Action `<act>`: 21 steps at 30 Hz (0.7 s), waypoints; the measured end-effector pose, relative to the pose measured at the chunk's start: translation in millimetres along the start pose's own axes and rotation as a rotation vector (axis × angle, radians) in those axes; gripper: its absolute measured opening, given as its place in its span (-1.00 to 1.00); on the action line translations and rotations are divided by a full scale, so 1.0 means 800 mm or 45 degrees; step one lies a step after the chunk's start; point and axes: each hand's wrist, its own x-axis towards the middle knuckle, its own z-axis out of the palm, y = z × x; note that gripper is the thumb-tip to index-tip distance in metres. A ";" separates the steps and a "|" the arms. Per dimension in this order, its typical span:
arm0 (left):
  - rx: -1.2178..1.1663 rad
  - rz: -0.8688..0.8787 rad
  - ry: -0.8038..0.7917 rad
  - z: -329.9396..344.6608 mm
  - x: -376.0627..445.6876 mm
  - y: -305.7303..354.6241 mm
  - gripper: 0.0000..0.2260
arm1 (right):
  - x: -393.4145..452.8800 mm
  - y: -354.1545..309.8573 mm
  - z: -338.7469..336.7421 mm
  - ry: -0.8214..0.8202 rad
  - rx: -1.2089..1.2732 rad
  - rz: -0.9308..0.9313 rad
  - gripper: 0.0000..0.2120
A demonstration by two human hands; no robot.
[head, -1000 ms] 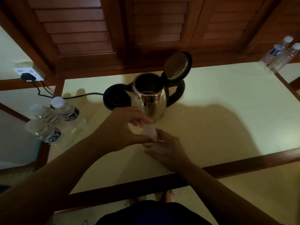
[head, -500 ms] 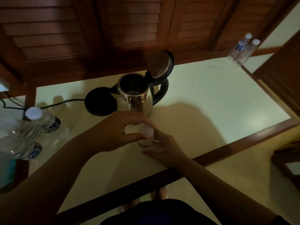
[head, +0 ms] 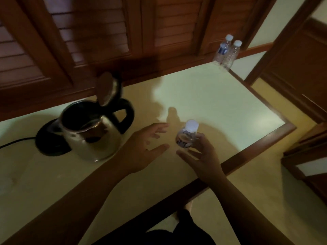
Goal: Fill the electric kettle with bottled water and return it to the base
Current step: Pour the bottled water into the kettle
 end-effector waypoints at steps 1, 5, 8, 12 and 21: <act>-0.001 -0.016 -0.002 0.015 0.025 0.003 -0.52 | 0.014 0.011 -0.020 0.029 0.004 -0.008 -0.42; 0.122 -0.058 0.024 0.075 0.141 0.020 -0.52 | 0.075 0.049 -0.105 0.124 0.003 -0.010 -0.40; 0.169 -0.080 0.095 0.116 0.224 0.033 -0.51 | 0.127 0.070 -0.167 0.191 -0.007 0.005 -0.39; 0.515 -0.088 0.191 0.169 0.312 0.034 -0.41 | 0.199 0.091 -0.233 0.283 -0.047 0.062 -0.38; 1.205 -0.322 0.140 0.234 0.423 -0.013 -0.24 | 0.337 0.138 -0.303 0.350 -0.098 0.065 -0.40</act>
